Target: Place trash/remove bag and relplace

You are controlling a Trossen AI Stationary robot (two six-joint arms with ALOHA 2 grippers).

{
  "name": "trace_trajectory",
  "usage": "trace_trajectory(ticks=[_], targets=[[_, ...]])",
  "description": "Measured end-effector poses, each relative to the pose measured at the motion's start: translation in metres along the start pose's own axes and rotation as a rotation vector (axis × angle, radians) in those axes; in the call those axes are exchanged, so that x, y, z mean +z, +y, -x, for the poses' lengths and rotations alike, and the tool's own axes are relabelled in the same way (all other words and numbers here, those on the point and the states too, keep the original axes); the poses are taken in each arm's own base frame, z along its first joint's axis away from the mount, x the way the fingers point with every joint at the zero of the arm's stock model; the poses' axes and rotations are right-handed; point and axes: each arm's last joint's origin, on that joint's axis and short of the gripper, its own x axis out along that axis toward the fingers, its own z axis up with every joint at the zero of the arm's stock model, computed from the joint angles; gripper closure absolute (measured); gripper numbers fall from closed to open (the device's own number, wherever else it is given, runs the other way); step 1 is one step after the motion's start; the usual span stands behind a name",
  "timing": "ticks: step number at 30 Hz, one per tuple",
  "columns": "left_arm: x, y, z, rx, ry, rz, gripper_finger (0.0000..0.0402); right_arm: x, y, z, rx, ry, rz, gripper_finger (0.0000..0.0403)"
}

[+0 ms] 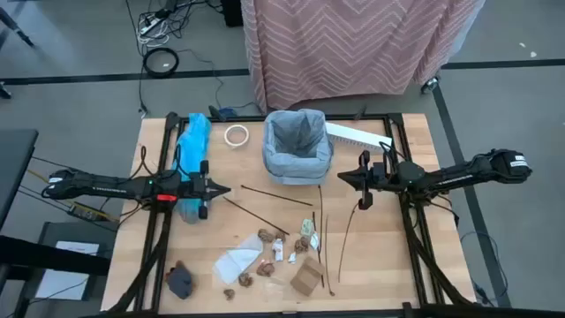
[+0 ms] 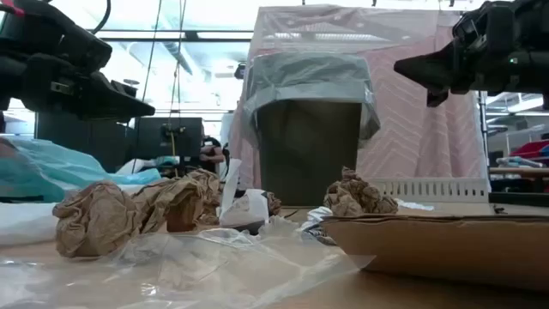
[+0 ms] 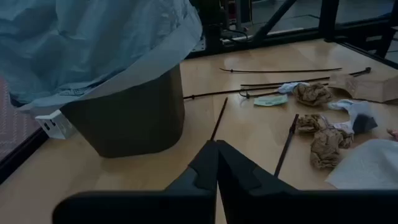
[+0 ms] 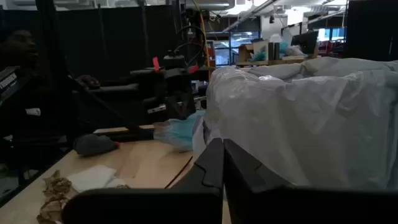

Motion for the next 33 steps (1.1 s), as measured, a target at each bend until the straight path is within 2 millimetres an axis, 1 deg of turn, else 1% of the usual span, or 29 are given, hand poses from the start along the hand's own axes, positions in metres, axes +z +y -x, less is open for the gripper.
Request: trace_trajectory(ticks=[17,19,21,23,24,25,27,29,31,32,33], targets=[[0.0,0.0,0.0,0.001,-0.001,0.007,0.0387,0.0,0.0,0.0,0.0,-0.002,0.018,0.0403],[0.005,0.001,0.0,0.009,-0.056,0.034,0.0387,0.003,0.0,0.0,0.001,-0.033,0.012,0.0403],[0.017,0.003,0.001,0.02,-0.139,0.071,0.0387,0.012,0.001,0.0,0.006,-0.12,-0.028,0.0403],[0.044,0.007,0.004,0.048,-0.269,0.109,0.0387,0.027,0.002,-0.003,0.014,-0.212,-0.074,0.0403],[0.063,0.01,0.008,0.06,-0.351,0.12,0.0387,0.04,0.003,-0.006,0.023,-0.288,-0.098,0.0403],[0.082,0.014,0.012,0.07,-0.422,0.127,0.0387,0.055,0.004,-0.008,0.035,-0.36,-0.118,0.0403],[0.119,0.02,0.022,0.081,-0.506,0.13,0.0387,0.087,0.008,-0.015,0.058,-0.48,-0.135,0.0403],[0.158,0.026,0.036,0.098,-0.567,0.099,0.0387,0.122,0.013,-0.021,0.072,-0.571,-0.09,0.0403],[0.194,0.033,0.051,0.117,-0.609,0.082,0.0387,0.16,0.019,-0.028,0.076,-0.606,-0.023,0.0403],[0.211,0.036,0.059,0.129,-0.637,0.088,0.0387,0.177,0.022,-0.033,0.075,-0.578,0.005,0.0403],[0.227,0.039,0.066,0.132,-0.665,0.1,0.0387,0.193,0.025,-0.038,0.067,-0.51,0.031,0.0403]])
